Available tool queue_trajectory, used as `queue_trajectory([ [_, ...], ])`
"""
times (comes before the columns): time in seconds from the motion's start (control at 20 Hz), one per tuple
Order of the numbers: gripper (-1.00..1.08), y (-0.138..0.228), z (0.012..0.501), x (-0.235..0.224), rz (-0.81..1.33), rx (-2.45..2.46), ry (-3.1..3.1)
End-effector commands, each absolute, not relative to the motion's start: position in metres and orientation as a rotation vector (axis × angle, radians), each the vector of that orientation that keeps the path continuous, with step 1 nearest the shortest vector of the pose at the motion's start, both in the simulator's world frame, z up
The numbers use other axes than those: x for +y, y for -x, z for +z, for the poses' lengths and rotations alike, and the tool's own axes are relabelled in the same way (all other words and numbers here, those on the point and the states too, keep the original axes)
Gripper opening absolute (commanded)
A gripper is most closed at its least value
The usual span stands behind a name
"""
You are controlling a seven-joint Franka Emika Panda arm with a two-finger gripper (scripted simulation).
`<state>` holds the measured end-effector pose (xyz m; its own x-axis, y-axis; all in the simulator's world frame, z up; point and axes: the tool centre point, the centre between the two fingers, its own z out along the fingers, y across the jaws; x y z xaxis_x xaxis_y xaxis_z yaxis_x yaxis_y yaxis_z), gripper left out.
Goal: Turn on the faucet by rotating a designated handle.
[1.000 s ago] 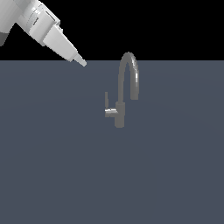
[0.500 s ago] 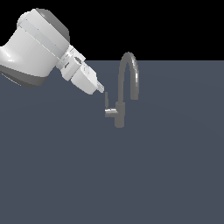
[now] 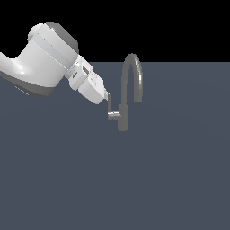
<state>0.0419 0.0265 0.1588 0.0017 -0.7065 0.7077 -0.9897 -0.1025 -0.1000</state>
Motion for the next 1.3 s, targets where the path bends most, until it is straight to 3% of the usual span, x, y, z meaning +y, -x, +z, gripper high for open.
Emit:
queue_trajectory([
  [0.0,-1.0,-0.039,0.159,0.026,0.874,-1.744,-1.854],
  [1.25,-1.0,0.029,0.156,0.018,0.877,-1.741,-1.859],
])
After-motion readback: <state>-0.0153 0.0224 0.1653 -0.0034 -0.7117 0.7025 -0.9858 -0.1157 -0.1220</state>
